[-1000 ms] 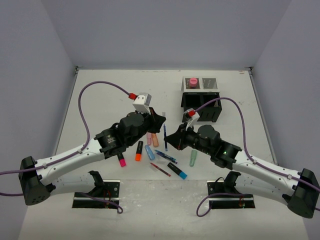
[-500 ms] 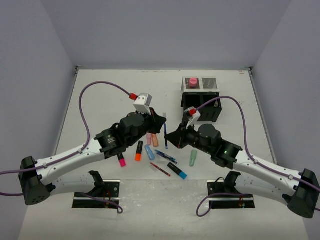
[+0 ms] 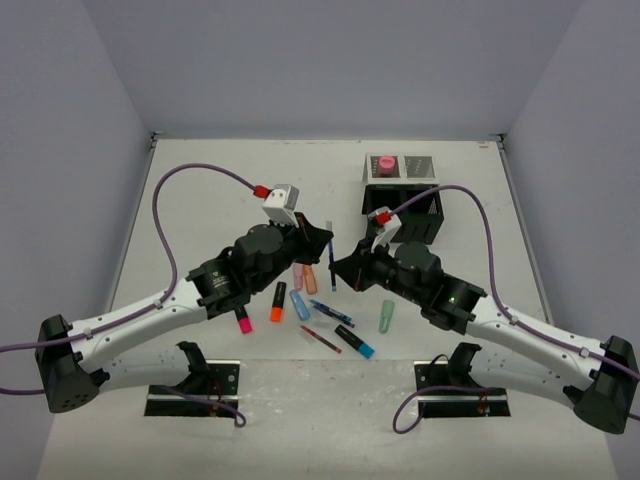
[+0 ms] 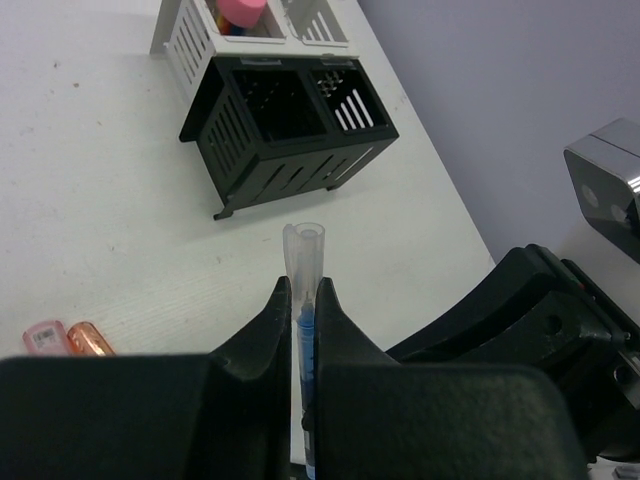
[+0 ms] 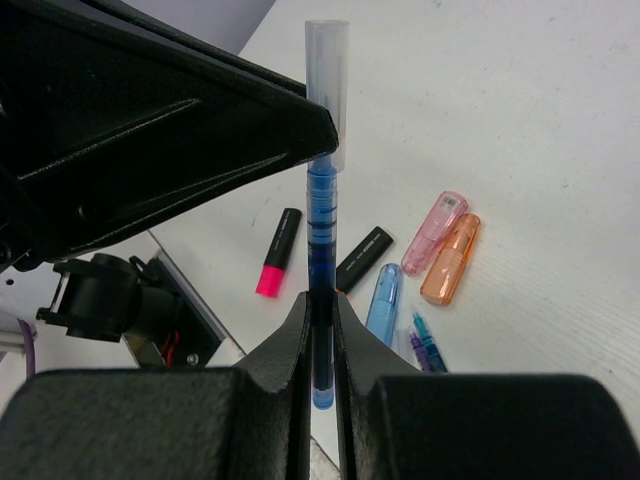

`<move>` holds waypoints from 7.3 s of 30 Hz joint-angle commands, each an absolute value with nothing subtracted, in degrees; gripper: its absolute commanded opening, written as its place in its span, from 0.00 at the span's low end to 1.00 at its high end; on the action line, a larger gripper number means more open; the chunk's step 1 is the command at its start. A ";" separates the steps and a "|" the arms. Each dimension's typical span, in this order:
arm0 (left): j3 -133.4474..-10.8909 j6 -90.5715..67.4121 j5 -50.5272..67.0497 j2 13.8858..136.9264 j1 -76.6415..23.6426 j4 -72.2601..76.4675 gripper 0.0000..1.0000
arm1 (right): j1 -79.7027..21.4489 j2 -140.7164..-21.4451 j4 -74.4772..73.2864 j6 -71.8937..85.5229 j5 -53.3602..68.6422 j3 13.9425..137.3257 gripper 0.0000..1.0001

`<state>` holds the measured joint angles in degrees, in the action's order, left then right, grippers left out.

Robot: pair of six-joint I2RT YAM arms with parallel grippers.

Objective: Sort the stationery into containers
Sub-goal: Close the pen cap on the pen.

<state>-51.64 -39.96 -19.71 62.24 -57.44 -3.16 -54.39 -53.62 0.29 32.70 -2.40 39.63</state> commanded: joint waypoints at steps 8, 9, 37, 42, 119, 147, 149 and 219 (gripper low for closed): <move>-48.39 -43.22 -19.54 58.56 -57.40 -1.88 0.00 | -54.15 -54.46 5.37 28.75 -7.67 50.13 0.00; -48.29 -43.24 -19.05 58.49 -57.39 -1.39 0.00 | -54.19 -55.10 5.80 28.49 -7.34 50.69 0.00; -48.77 -38.83 -11.17 55.42 -57.39 1.77 0.21 | -53.96 -55.46 24.64 16.68 -2.91 45.51 0.00; -49.22 -36.03 -10.66 53.49 -57.39 1.64 0.27 | -53.88 -54.48 24.19 16.60 -2.78 44.64 0.00; -49.13 -20.03 7.04 46.67 -57.39 9.14 0.00 | -53.97 -59.05 19.37 18.63 21.61 49.04 0.51; -50.82 -18.44 3.18 46.22 -57.39 4.67 0.59 | -53.98 -55.79 18.34 16.81 19.57 47.99 0.00; -52.09 -18.35 2.59 45.18 -57.45 4.03 0.60 | -53.96 -55.99 17.77 16.70 20.89 48.09 0.00; -63.94 -20.88 -11.40 53.26 -57.39 -2.01 0.43 | -54.01 -58.85 8.92 15.48 16.75 53.79 0.00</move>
